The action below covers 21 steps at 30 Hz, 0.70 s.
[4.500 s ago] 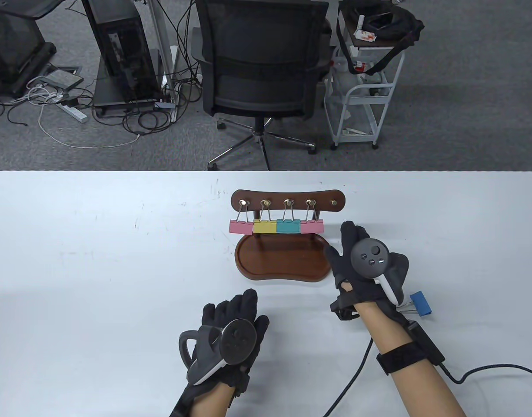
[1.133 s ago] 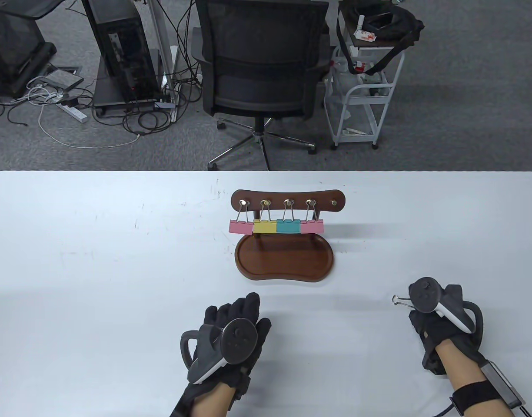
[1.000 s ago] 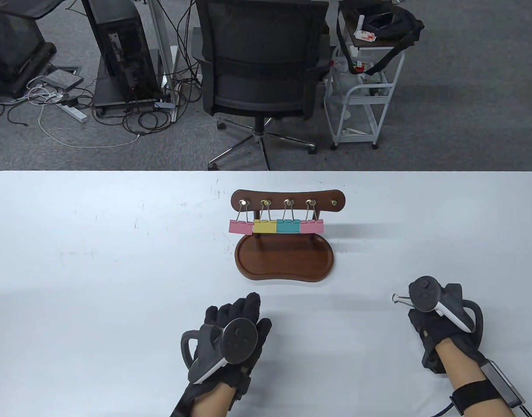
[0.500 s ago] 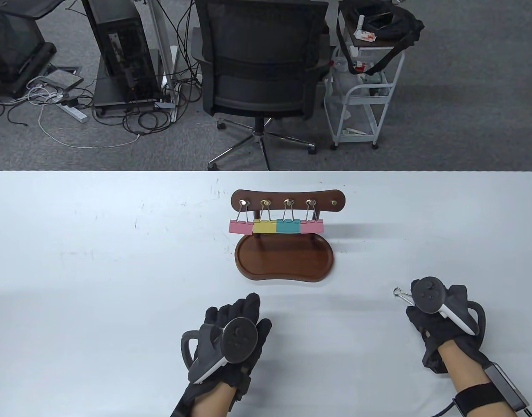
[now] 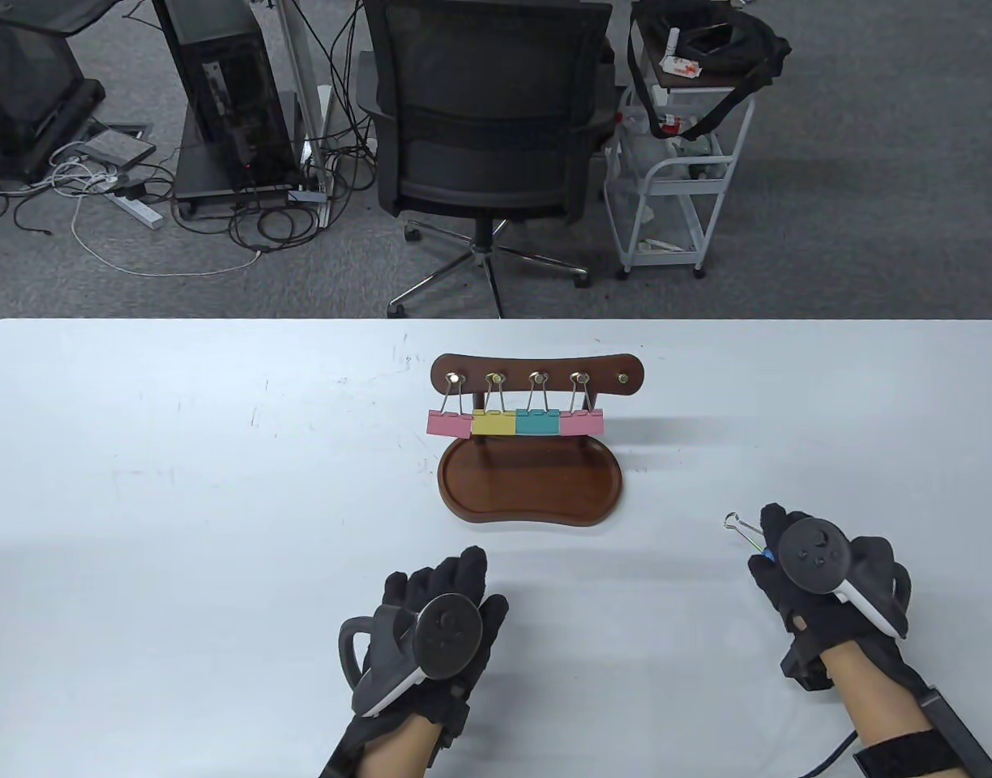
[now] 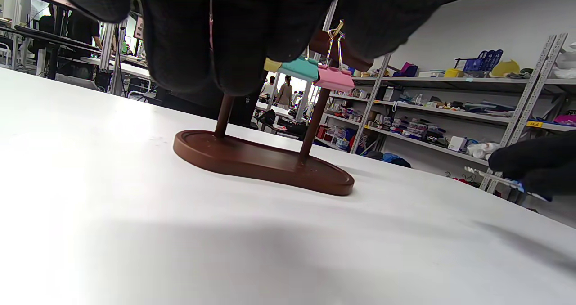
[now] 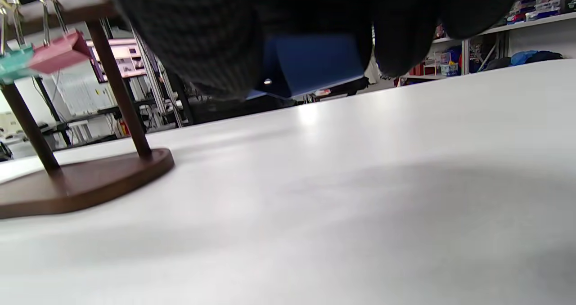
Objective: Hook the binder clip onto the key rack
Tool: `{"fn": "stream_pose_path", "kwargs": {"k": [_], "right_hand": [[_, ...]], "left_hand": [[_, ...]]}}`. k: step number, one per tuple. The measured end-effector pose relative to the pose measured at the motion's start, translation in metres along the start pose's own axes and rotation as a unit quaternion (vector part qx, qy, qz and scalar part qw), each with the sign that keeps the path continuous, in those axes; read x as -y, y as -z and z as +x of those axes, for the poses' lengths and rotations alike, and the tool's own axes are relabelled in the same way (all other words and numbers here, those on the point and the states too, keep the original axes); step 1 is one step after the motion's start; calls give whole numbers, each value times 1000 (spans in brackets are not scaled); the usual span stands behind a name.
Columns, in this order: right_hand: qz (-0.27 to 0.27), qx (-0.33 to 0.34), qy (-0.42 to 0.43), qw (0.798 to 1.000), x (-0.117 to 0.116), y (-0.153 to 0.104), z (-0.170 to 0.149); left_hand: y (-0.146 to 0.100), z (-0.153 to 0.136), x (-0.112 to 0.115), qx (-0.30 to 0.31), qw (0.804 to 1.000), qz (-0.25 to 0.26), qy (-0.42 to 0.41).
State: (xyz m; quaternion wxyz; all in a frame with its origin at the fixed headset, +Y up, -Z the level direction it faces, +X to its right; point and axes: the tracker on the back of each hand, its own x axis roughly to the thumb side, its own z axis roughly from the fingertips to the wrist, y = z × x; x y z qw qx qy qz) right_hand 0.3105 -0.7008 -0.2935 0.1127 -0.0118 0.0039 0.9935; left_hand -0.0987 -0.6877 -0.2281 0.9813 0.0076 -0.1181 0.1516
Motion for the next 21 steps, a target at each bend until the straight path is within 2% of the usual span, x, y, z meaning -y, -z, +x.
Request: {"fn": "stream_pose_path", "kwargs": {"k": [12, 21], "right_hand": [[-83, 1, 71, 994, 29, -13, 6], [-140, 17, 137, 980, 44, -17, 29]], "left_hand": [[0, 1, 0, 1, 1000, 3, 2], [0, 0, 0, -3, 1000, 3, 0]]}}
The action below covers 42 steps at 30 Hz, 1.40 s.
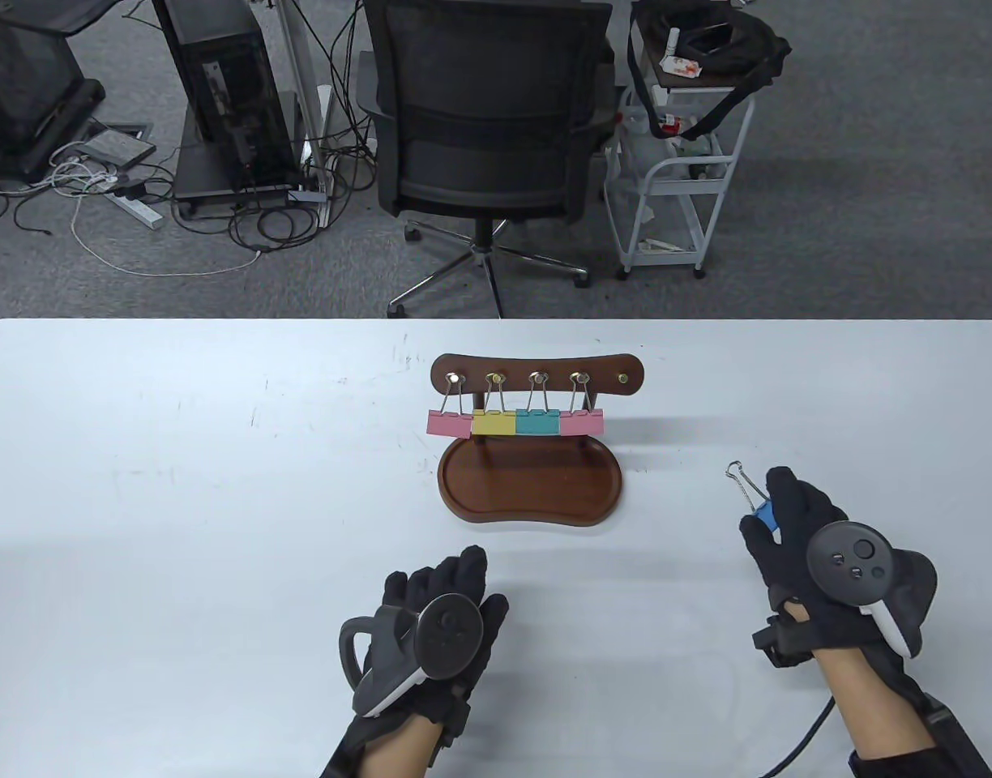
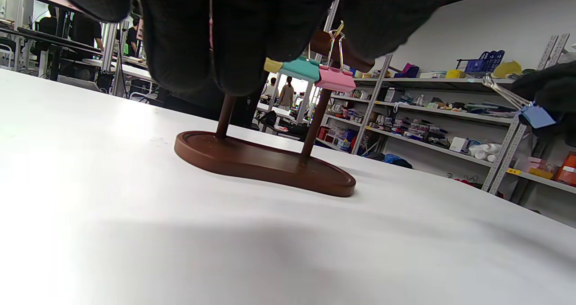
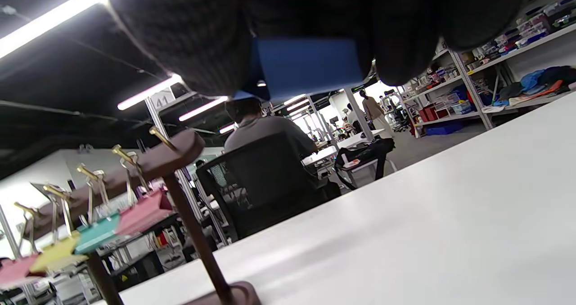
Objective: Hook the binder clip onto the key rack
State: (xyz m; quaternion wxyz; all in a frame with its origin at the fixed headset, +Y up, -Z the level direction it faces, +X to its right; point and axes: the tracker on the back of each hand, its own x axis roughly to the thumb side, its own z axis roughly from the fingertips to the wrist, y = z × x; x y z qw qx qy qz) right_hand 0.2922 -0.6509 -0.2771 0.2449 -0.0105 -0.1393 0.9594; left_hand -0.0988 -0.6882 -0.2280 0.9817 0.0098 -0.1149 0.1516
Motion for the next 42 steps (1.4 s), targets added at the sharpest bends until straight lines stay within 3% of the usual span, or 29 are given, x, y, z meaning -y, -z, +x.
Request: {"fn": "stream_pose_path", "kwargs": {"k": [16, 27, 42], "right_hand": [[-46, -12, 82, 995, 1, 18, 49], [-53, -3, 63, 997, -9, 36, 86], [-33, -33, 37, 998, -34, 62, 112]], "left_hand": [[0, 0, -1, 2, 1000, 1, -1], [2, -1, 1, -3, 1000, -3, -6], [2, -1, 1, -1, 1000, -3, -5]]}}
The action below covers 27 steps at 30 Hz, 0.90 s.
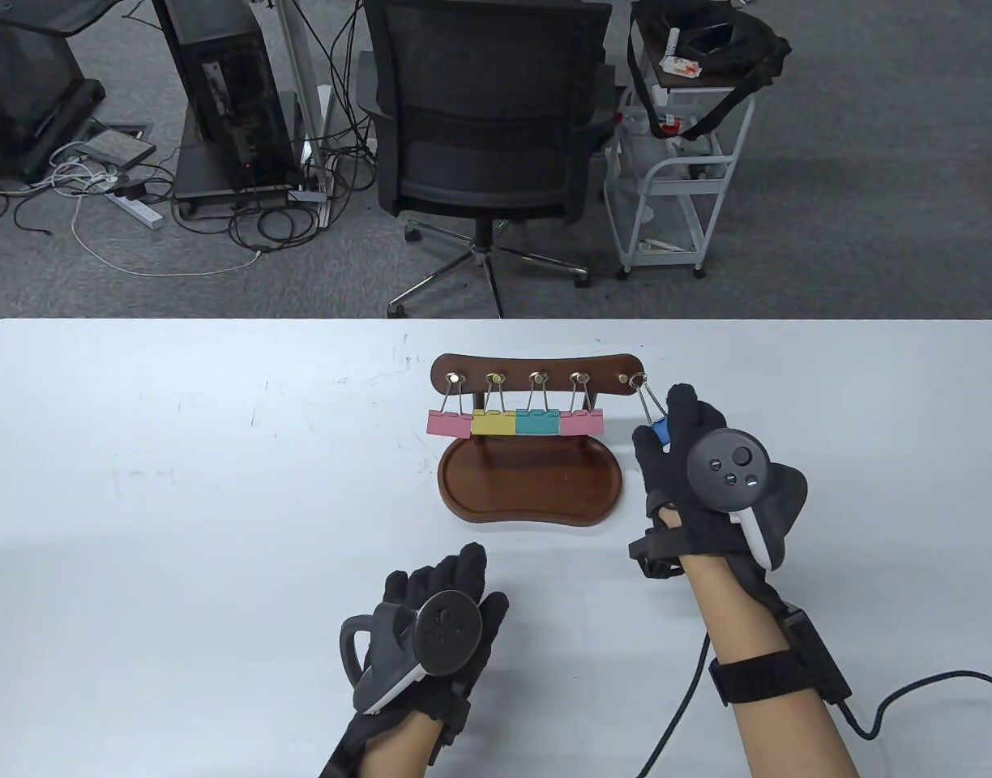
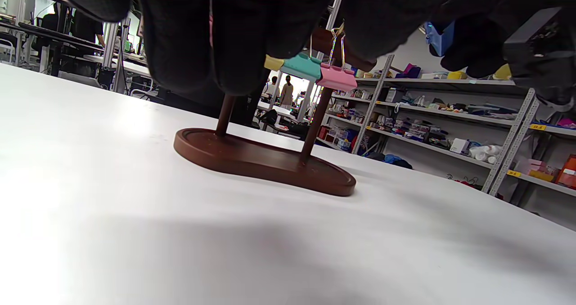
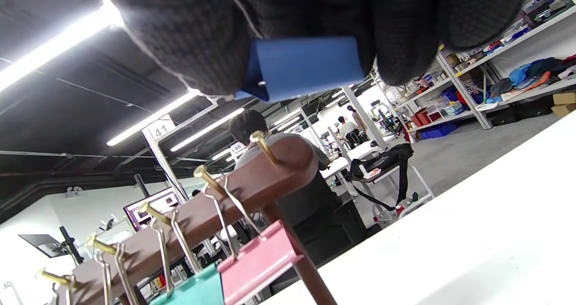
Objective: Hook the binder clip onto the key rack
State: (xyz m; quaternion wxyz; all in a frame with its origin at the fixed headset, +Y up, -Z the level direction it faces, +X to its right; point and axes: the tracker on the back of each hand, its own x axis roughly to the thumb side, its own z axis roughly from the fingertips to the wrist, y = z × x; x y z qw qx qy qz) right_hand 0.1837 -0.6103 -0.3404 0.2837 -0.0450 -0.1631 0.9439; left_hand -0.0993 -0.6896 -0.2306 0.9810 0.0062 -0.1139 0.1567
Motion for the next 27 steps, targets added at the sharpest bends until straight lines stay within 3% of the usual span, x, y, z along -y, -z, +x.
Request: {"fn": "stream_pose_path", "kwargs": {"k": [27], "right_hand": [[25, -22, -31, 999, -32, 16, 1]], "left_hand": [[0, 2, 0, 1, 1000, -1, 0]]}}
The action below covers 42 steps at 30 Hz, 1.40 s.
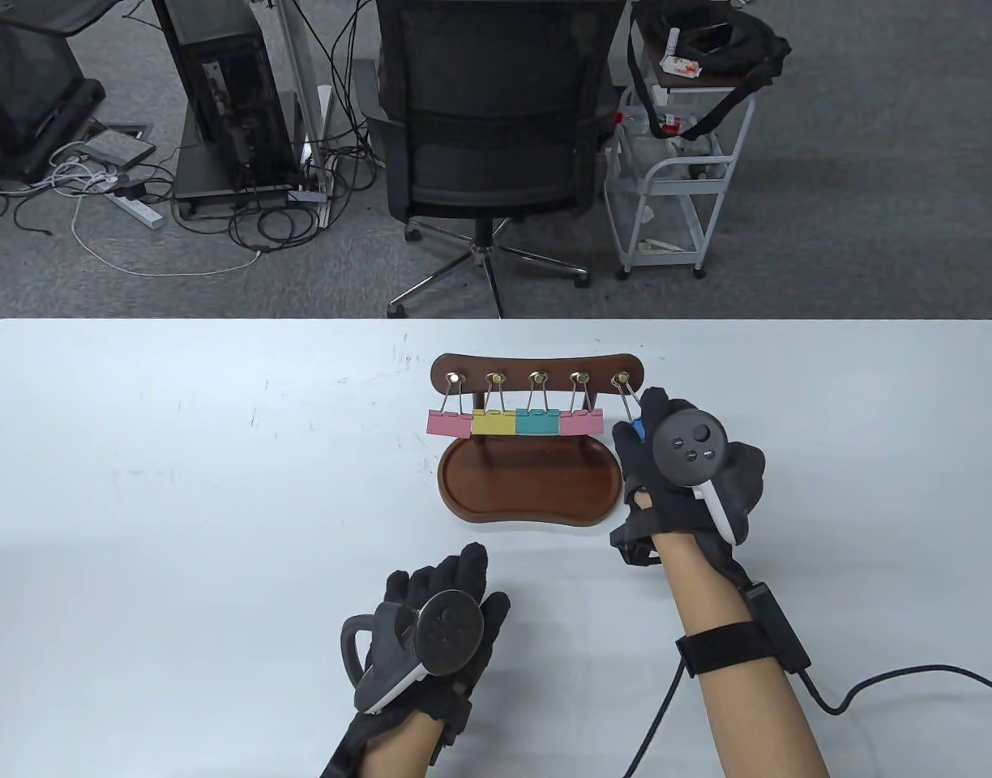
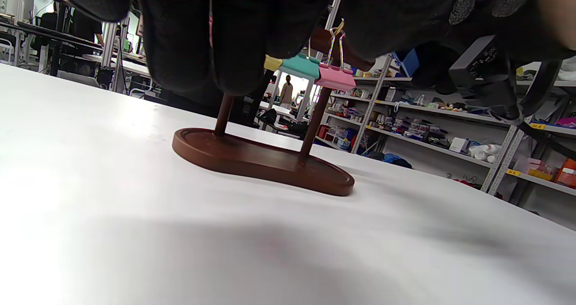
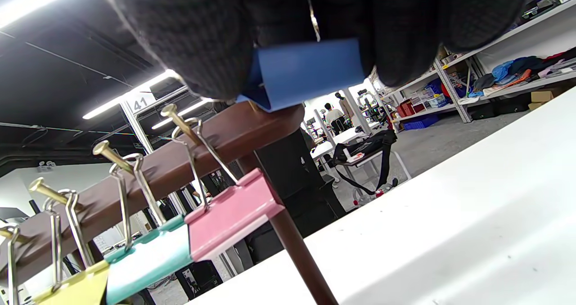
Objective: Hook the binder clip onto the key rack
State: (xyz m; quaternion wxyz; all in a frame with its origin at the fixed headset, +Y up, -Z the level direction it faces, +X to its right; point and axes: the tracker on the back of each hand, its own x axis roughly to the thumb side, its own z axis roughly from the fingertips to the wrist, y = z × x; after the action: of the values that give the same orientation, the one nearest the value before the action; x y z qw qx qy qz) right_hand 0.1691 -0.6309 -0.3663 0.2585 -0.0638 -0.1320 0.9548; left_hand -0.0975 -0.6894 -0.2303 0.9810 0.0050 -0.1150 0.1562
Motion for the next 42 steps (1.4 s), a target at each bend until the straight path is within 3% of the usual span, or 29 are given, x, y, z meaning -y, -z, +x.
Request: {"fn": "stream_pose_path", "kwargs": {"k": [31, 42], "right_hand": [[3, 4, -56, 998, -45, 6, -18], [6, -19, -34, 999, -51, 11, -26]], "left_hand": [[0, -1, 0, -6, 1000, -8, -5], [1, 0, 1, -4, 1000, -12, -5]]}}
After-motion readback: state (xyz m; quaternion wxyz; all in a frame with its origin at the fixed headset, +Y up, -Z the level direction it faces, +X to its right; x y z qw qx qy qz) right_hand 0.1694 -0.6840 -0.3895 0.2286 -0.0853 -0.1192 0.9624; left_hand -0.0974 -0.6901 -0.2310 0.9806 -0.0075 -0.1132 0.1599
